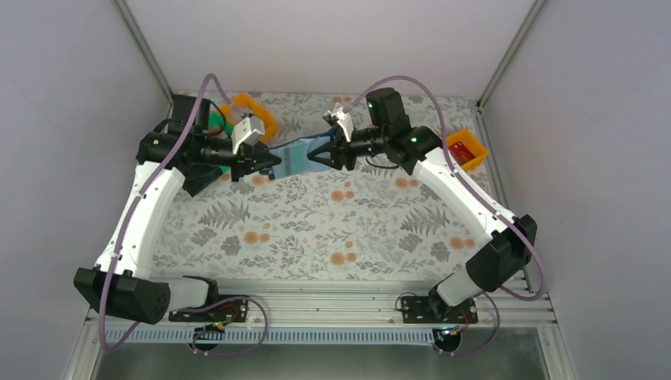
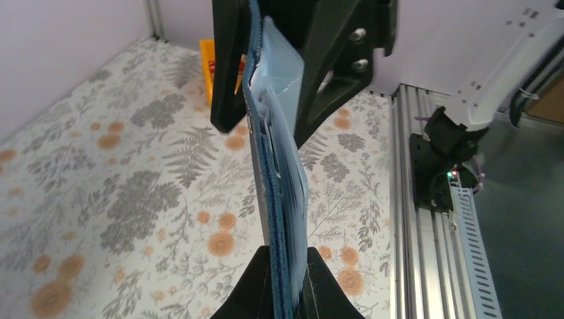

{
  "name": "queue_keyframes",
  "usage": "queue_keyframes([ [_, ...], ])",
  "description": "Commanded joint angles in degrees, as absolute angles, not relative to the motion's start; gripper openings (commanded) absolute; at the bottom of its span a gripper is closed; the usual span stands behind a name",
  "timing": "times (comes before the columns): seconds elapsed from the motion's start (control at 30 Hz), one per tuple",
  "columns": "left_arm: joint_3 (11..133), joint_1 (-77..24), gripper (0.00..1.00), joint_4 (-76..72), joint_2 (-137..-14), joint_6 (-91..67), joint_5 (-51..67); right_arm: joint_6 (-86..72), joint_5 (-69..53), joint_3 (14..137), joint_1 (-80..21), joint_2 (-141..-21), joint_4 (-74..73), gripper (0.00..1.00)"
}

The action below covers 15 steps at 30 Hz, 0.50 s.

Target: Take the credit cards out of the card holder

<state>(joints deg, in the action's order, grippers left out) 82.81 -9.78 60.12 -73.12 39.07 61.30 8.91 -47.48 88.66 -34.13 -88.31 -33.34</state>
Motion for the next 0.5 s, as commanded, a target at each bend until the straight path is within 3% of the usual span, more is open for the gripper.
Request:
queue_keyframes([
  [0.0,81.25,-9.56,0.03,56.09,-71.91,31.18,56.85,4.10,-35.09,87.50,-33.54,-85.04,-30.44,0.54],
  [0.1,80.41,-9.03,0.02,54.15,-72.07,28.35,52.64,2.51,-26.89,88.21,-33.52,-83.48,-32.38,0.67],
  [0.2,79.72,-8.67,0.02,52.57,-72.30,26.00,47.60,-0.83,-14.25,90.59,-33.55,-82.30,-35.70,0.71],
  [0.33,78.79,-8.20,0.02,50.61,-72.25,23.15,45.32,-7.16,-1.83,94.30,-36.19,-81.25,-39.15,0.62],
  [0.47,77.78,-7.34,0.02,49.56,-72.54,21.61,46.21,-9.99,-4.66,90.16,-45.89,-80.67,-30.78,0.57],
])
